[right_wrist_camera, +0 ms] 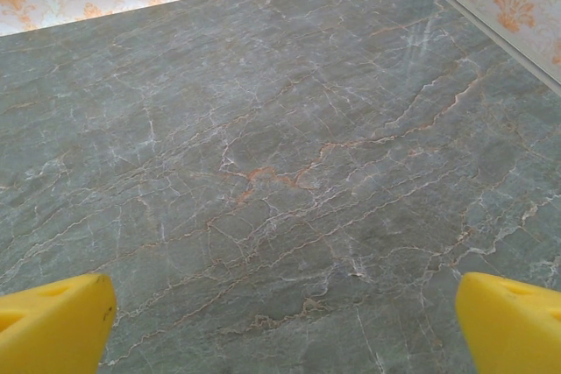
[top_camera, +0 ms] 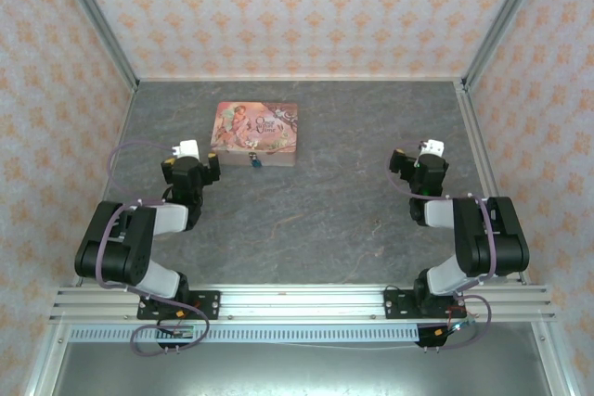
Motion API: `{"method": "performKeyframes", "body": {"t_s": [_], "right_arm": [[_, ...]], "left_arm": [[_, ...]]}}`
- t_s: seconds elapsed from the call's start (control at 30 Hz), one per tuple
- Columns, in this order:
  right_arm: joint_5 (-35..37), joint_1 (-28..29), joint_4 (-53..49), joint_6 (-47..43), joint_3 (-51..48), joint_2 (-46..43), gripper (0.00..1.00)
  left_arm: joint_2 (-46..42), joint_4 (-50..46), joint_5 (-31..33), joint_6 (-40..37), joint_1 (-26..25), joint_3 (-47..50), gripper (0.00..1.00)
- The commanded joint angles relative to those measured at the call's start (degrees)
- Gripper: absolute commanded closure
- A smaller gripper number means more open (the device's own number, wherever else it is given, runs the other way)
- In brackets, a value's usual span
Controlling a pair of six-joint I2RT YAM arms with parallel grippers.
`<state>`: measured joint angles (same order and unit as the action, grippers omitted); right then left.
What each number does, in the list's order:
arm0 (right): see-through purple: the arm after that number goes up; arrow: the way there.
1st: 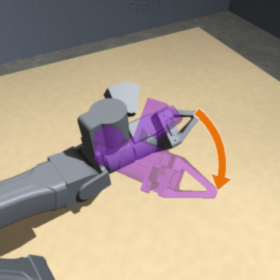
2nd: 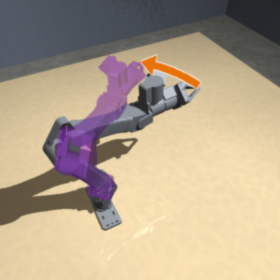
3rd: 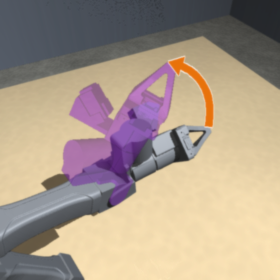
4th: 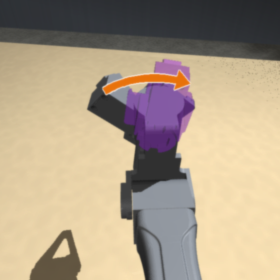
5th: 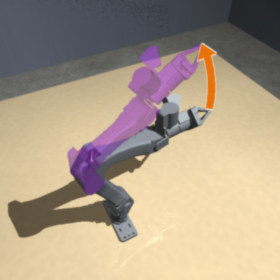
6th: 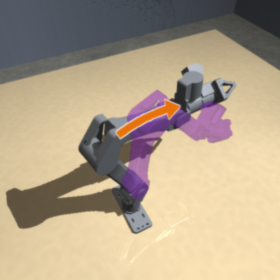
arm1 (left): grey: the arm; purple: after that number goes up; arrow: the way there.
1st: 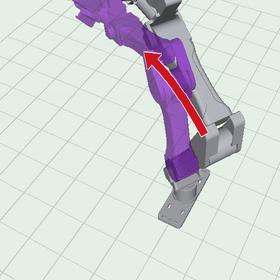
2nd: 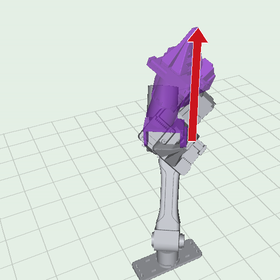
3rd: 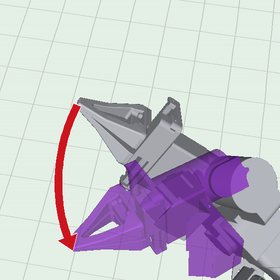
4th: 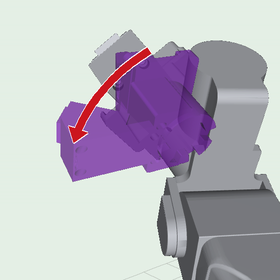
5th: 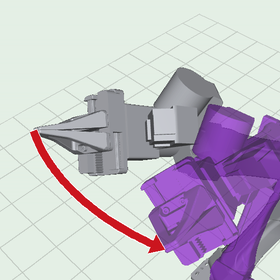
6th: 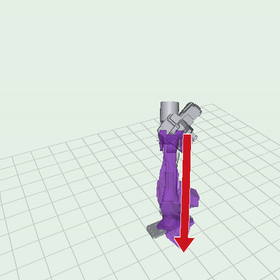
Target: Unlock a padlock with a key
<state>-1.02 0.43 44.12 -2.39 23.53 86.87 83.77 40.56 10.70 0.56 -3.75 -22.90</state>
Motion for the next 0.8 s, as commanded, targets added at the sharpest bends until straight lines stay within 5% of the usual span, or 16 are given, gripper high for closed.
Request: {"method": "performKeyframes", "body": {"t_s": [0.0,0.37,0.6,0.77], "right_arm": [[3.6,-0.3,-2.6,1.9,0.6,-3.0,0.01],[0.4,-0.3,-35.2,10.1,7.4,-21.9,0.01],[-7.0,-0.3,-64.4,19.8,16.7,-29.5,0.02],[-12.3,0.6,-80.4,25.1,20.1,-30.2,0.12]], "left_arm": [[-7.8,-5.7,2.5,0.9,0.1,-1.6,0.00],[-33.8,-40.0,1.1,10.7,0.1,-10.4,0.00],[-32.1,-53.7,-14.2,26.7,-0.8,-19.5,0.00],[-28.3,-52.1,-15.6,29.8,-7.7,-21.2,0.00]]}}
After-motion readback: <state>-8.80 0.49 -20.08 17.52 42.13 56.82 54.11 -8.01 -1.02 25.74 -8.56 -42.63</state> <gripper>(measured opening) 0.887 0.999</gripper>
